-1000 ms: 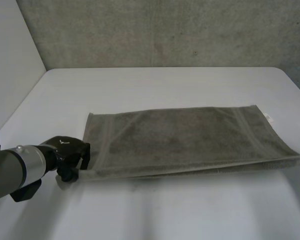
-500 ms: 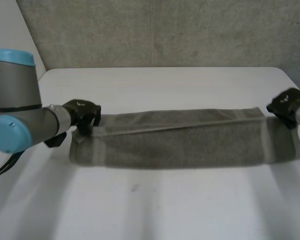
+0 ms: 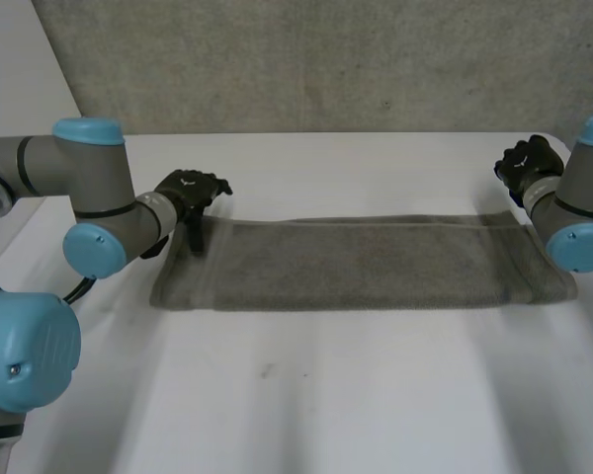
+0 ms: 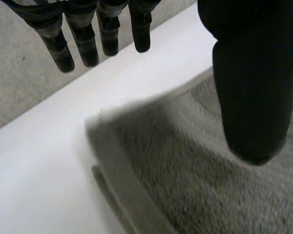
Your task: Fold the towel.
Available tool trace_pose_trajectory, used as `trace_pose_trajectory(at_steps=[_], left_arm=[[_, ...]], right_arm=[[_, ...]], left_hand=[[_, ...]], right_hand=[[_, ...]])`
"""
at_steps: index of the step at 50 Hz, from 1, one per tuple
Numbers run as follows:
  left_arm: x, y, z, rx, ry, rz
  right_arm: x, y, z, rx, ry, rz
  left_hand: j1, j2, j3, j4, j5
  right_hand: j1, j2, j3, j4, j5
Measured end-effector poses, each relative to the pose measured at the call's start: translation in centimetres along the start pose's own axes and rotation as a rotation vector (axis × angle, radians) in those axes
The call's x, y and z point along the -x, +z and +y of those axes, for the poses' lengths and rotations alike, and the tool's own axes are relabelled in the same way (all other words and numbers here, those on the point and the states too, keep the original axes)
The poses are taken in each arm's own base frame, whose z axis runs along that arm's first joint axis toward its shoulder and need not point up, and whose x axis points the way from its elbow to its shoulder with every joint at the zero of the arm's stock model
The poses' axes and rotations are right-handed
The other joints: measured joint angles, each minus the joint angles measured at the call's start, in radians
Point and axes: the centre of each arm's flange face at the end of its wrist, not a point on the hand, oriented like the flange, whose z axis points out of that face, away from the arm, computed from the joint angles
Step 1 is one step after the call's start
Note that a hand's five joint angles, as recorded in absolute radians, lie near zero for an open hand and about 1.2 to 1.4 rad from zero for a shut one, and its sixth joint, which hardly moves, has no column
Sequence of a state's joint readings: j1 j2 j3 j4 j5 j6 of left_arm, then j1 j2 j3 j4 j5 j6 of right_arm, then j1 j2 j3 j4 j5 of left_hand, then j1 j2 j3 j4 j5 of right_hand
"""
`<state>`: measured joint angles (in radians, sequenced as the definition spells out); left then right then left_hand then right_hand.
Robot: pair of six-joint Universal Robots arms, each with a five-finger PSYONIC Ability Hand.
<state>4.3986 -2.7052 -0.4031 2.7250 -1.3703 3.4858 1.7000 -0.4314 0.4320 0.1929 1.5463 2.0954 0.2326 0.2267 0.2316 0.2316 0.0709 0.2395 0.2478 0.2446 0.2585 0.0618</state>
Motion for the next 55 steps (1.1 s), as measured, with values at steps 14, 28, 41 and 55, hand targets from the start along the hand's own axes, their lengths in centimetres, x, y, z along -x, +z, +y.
trace_pose_trajectory(at_steps=[14,28,41,55], left_arm=[[0.4,-4.6,-5.6,-0.071,-0.107,-0.003],[-2.2,-10.7,-3.8,-0.07,-0.109,0.019],[-5.6,-13.8,-1.7,-0.134,-0.081,0.048],[-6.3,-13.5,-0.5,-0.121,-0.082,0.06]], right_arm=[[-5.6,-4.0,-2.2,-0.037,0.301,0.01],[-5.9,-10.6,2.5,0.046,0.438,-0.191],[-1.6,-12.1,7.2,0.105,0.54,-0.356],[0.0,-9.9,9.9,0.067,0.548,-0.339]], left_hand=[[-0.06,-0.06,-0.063,-0.065,-0.035],[-0.06,-0.061,-0.063,-0.065,-0.037],[-0.06,-0.061,-0.063,-0.065,-0.037],[-0.06,-0.061,-0.063,-0.065,-0.038]], right_hand=[[-0.002,0.0,0.0,0.0,0.0],[-0.006,0.0,0.0,0.0,0.0],[0.048,0.041,0.041,0.027,0.053],[0.825,0.798,0.793,0.783,0.806]])
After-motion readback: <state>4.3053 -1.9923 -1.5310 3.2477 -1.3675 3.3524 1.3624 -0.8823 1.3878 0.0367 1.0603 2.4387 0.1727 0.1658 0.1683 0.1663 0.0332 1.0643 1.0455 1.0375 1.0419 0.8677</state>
